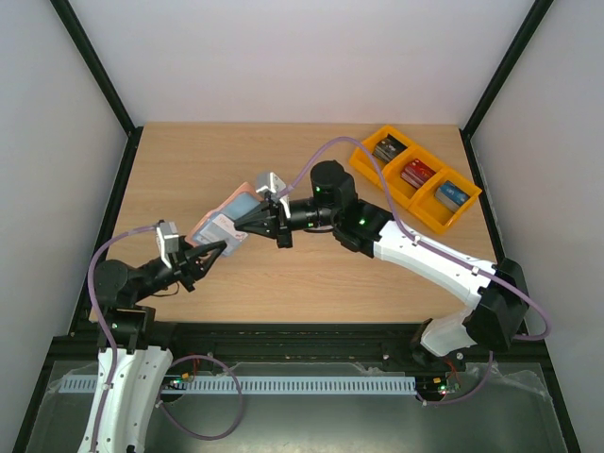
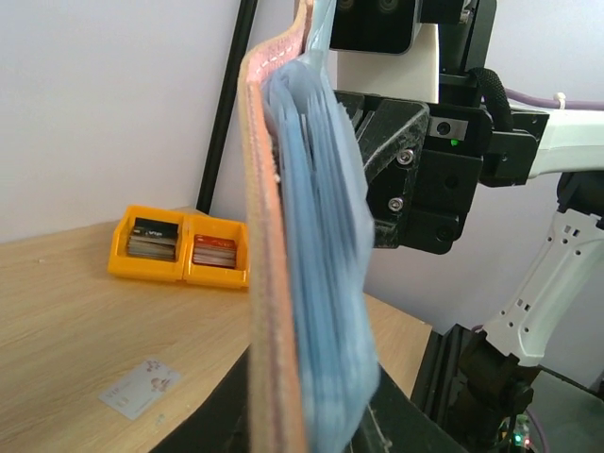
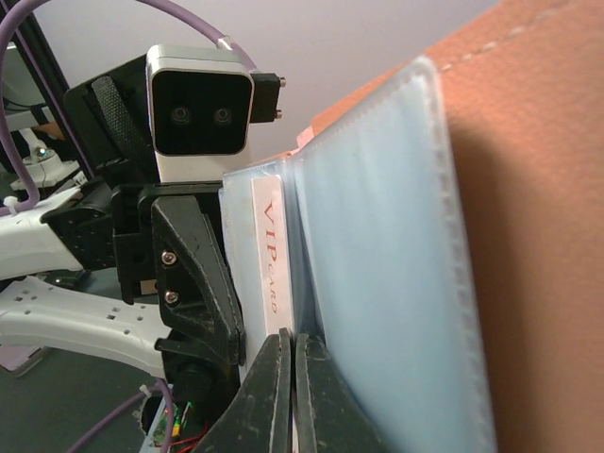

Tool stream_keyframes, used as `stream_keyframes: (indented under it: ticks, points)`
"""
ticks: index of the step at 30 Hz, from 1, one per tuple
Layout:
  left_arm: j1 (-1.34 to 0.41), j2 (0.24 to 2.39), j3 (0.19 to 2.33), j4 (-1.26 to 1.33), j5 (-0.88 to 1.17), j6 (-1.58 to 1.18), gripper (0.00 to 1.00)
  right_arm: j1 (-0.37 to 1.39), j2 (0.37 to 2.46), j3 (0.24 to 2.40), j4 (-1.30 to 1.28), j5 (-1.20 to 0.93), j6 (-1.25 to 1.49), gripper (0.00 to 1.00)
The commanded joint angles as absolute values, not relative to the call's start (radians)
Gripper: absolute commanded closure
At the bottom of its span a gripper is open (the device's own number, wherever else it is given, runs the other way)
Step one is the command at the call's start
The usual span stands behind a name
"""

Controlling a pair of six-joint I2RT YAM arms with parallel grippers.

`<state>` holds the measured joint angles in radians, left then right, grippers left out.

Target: Take the credit cards out of the card holder

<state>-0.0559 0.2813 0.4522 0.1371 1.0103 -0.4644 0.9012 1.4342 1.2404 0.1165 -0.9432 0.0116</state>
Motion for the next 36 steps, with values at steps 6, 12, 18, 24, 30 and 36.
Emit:
stream_keyframes:
  ticks: [6, 12, 18, 24, 30, 36]
  points:
    - [-0.060, 0.273, 0.442, 0.127, 1.040, -0.447, 0.98, 0.890, 1.422, 1.295, 0.032, -0.960, -0.069, 0.99]
    - [-0.060, 0.273, 0.449, 0.094, 1.042, -0.367, 0.98, 0.940, 1.458, 1.326, -0.031, -0.942, -0.117, 0.86]
    - [-0.061, 0.277, 0.470, 0.034, 1.025, -0.284, 0.98, 1.006, 1.474, 1.340, -0.017, -0.845, -0.177, 0.80]
    - [-0.061, 0.272, 0.468, 0.012, 1.011, -0.282, 0.98, 1.010, 1.484, 1.365, -0.071, -0.873, -0.201, 0.98]
    - [-0.061, 0.272, 0.459, 0.014, 1.024, -0.304, 0.84, 0.963, 1.422, 1.305, -0.008, -0.835, -0.146, 0.98]
    - [-0.061, 0.272, 0.457, 0.014, 1.034, -0.311, 0.81, 0.926, 1.397, 1.299, -0.001, -0.825, -0.132, 0.98]
